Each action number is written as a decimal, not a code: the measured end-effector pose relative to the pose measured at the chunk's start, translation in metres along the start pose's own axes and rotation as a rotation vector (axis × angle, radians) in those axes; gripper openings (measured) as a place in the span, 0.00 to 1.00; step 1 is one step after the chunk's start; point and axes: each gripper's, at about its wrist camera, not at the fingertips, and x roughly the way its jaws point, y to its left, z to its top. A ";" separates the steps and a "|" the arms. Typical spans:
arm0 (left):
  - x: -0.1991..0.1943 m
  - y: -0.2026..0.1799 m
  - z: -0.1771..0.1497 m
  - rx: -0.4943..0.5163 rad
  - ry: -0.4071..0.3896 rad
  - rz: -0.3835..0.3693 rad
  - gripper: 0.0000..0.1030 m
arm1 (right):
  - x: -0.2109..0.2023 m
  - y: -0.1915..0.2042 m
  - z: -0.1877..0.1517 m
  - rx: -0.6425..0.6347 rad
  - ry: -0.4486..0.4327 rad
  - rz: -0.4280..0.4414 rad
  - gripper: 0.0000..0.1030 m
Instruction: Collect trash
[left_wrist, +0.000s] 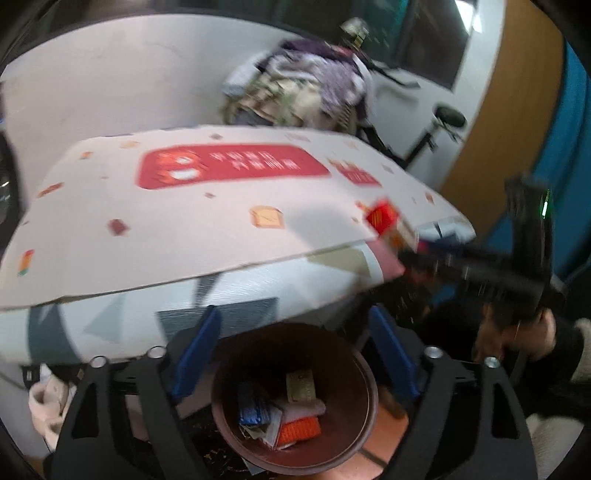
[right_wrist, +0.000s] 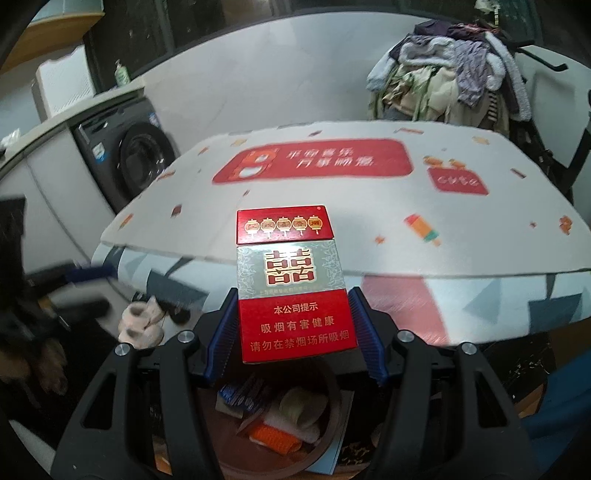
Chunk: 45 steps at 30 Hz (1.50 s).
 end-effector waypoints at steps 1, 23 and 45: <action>-0.006 0.002 0.000 -0.007 -0.013 0.019 0.84 | 0.003 0.004 -0.003 -0.010 0.013 0.004 0.58; -0.040 0.024 -0.029 -0.060 -0.070 0.245 0.94 | 0.034 0.064 -0.043 -0.270 0.195 0.013 0.58; -0.034 0.030 -0.025 -0.078 -0.055 0.257 0.94 | 0.031 0.052 -0.033 -0.223 0.172 -0.074 0.94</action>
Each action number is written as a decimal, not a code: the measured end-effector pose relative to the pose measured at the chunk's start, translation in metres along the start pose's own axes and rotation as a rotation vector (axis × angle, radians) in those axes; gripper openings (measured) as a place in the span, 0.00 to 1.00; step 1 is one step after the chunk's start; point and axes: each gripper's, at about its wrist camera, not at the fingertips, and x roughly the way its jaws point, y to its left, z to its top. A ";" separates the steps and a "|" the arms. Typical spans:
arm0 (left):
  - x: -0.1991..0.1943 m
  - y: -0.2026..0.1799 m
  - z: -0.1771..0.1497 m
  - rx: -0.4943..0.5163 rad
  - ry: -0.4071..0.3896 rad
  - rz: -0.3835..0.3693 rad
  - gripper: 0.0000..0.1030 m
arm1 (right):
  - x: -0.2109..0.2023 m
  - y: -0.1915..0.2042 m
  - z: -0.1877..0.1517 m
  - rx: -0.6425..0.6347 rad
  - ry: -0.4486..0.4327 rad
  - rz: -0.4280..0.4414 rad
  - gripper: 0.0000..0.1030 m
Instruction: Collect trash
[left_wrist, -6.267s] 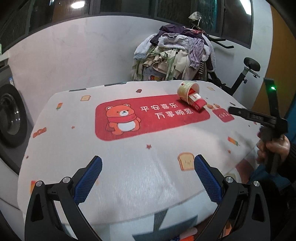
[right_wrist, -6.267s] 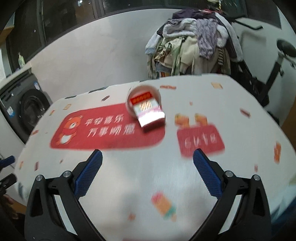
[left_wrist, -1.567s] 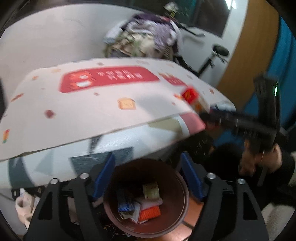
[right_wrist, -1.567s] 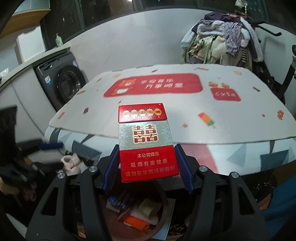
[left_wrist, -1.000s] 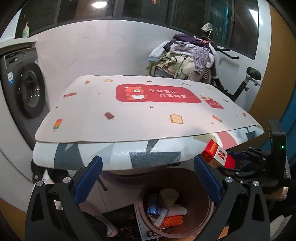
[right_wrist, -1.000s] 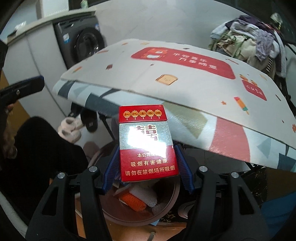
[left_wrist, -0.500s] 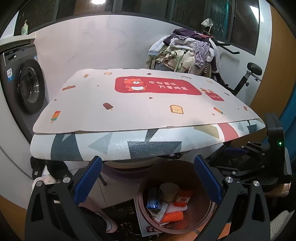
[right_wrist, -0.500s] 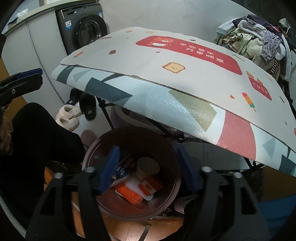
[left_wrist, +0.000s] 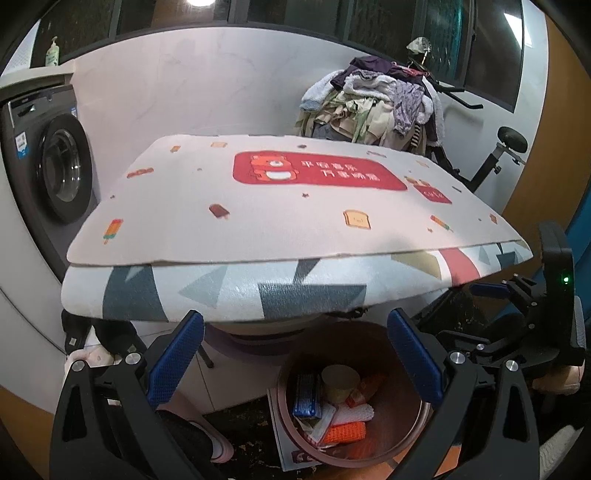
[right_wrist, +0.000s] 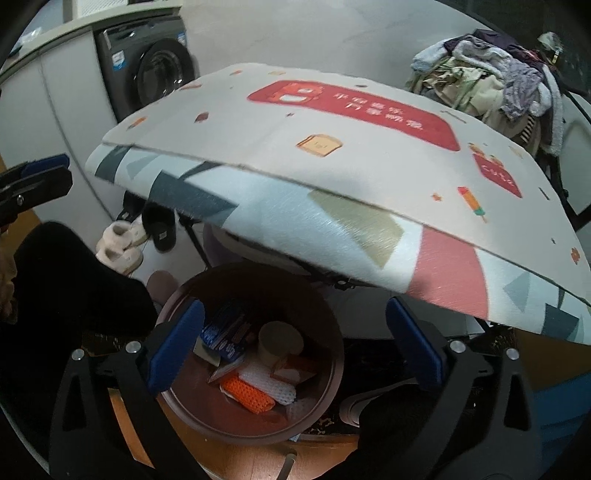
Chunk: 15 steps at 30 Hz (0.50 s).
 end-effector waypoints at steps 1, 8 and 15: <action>-0.001 0.000 0.004 0.003 -0.010 0.003 0.94 | -0.004 -0.003 0.002 0.011 -0.013 -0.005 0.94; -0.031 -0.017 0.052 0.100 -0.153 0.051 0.94 | -0.055 -0.028 0.043 0.094 -0.144 -0.107 0.94; -0.069 -0.047 0.101 0.178 -0.301 0.126 0.94 | -0.123 -0.053 0.088 0.175 -0.301 -0.135 0.94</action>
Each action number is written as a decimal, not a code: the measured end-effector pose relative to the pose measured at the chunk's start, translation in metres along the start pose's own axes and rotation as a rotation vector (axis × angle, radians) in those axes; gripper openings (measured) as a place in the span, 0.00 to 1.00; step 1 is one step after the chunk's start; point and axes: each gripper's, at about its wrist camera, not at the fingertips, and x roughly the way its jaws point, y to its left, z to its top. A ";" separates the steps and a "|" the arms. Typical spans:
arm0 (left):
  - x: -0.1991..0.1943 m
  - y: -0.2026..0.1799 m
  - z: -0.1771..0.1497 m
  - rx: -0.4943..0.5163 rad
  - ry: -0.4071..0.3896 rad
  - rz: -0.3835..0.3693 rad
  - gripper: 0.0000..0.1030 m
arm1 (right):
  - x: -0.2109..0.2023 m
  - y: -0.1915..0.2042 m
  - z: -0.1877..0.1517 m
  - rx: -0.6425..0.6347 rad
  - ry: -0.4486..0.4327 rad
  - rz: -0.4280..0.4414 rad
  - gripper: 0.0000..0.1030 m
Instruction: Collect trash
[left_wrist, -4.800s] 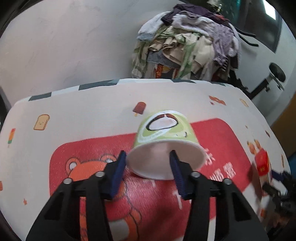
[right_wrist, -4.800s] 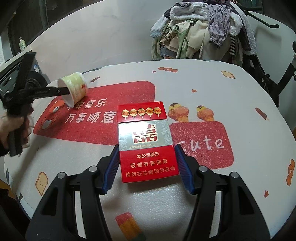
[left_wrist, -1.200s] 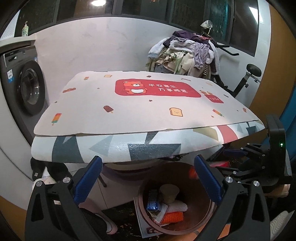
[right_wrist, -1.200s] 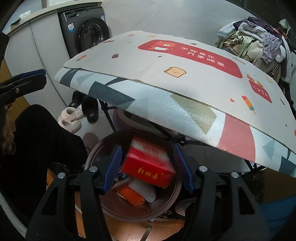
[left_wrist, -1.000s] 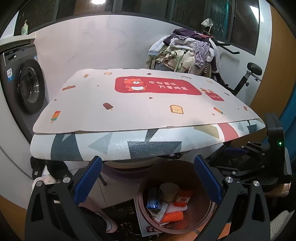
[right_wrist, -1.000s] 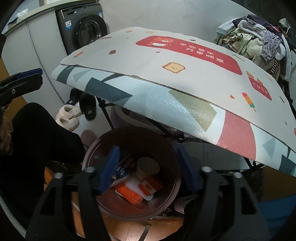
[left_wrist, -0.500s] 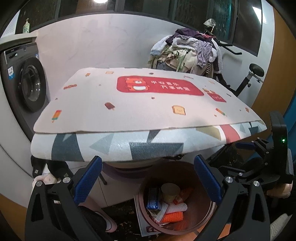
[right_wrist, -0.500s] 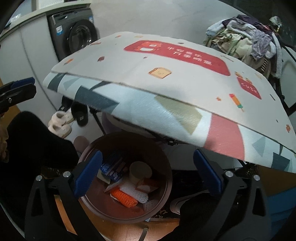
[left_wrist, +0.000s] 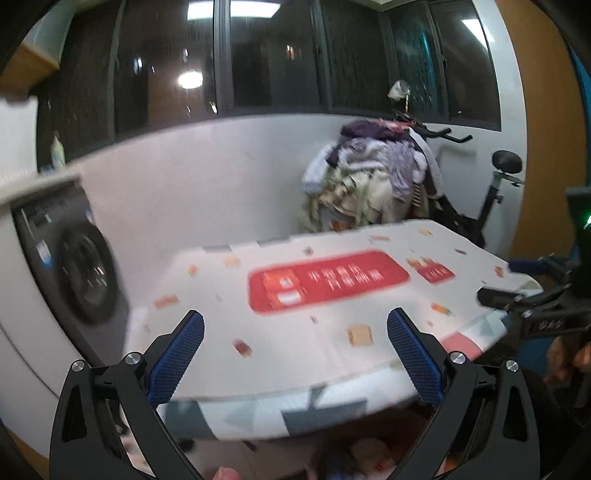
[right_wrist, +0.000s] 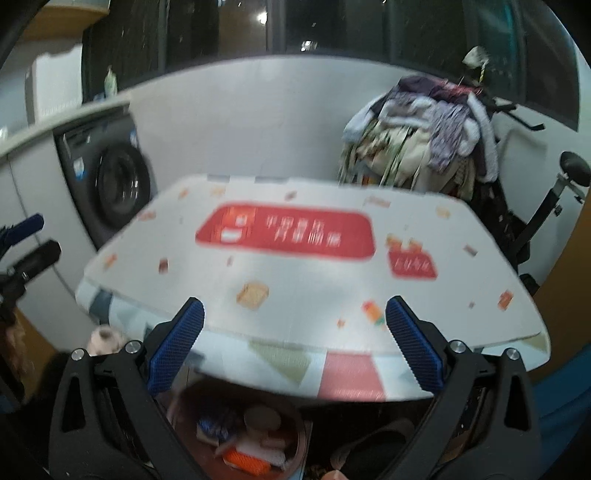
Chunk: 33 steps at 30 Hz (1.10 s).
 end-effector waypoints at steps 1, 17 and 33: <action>-0.004 -0.002 0.006 0.007 -0.019 0.004 0.94 | -0.006 -0.002 0.006 0.004 -0.017 -0.003 0.94; -0.017 0.002 0.041 -0.102 0.018 -0.020 0.94 | -0.056 -0.003 0.036 0.007 -0.110 0.000 0.94; -0.013 0.009 0.039 -0.126 0.057 0.010 0.94 | -0.055 -0.001 0.037 0.011 -0.103 0.000 0.94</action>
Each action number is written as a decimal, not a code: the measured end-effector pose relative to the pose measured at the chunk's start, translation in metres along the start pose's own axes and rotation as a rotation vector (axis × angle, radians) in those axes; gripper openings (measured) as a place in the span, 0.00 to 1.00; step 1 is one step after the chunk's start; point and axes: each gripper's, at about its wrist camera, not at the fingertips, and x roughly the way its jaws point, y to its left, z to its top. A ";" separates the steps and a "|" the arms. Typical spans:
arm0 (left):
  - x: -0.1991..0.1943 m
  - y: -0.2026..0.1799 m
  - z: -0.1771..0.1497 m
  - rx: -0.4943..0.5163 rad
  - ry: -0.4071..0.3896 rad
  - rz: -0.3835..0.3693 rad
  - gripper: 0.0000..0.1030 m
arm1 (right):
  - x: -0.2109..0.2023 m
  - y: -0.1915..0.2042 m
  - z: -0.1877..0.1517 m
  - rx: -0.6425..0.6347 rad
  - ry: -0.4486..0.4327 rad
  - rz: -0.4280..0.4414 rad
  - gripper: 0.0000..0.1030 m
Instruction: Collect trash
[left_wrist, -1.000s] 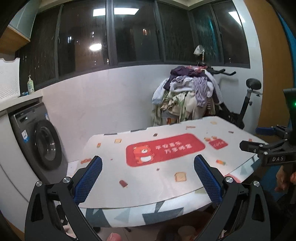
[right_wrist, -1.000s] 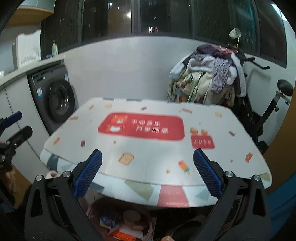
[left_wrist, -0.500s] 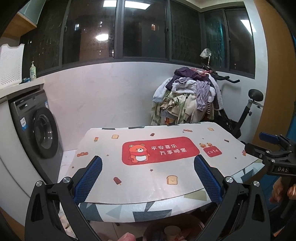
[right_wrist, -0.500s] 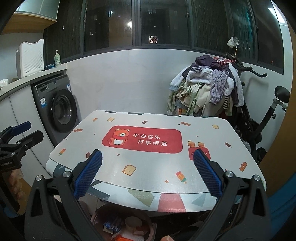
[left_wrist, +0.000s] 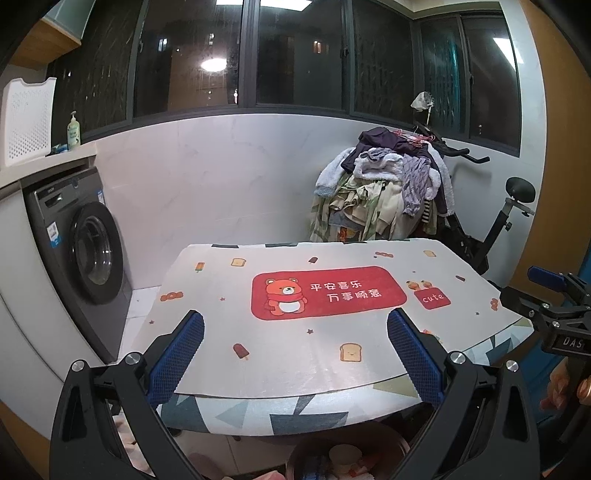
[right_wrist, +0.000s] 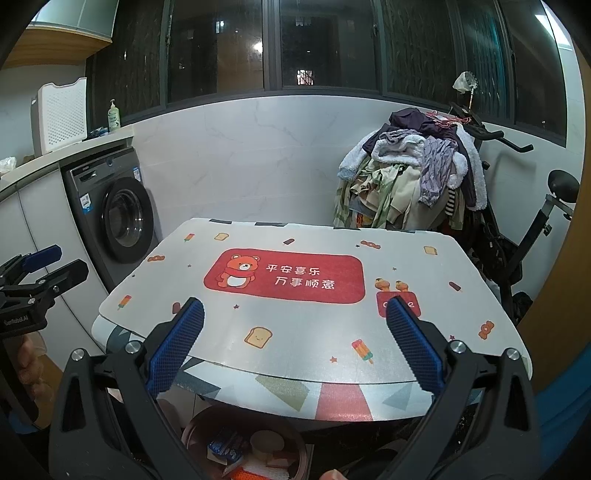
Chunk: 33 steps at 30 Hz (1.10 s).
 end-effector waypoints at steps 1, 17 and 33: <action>0.000 0.000 0.000 0.002 0.001 0.000 0.94 | 0.000 0.000 0.000 0.001 0.001 0.000 0.94; 0.001 -0.002 -0.001 0.014 0.004 0.000 0.94 | 0.003 -0.003 -0.003 0.003 0.009 -0.007 0.94; -0.002 -0.003 0.000 0.024 -0.004 0.001 0.94 | 0.003 -0.003 -0.002 0.002 0.007 -0.007 0.94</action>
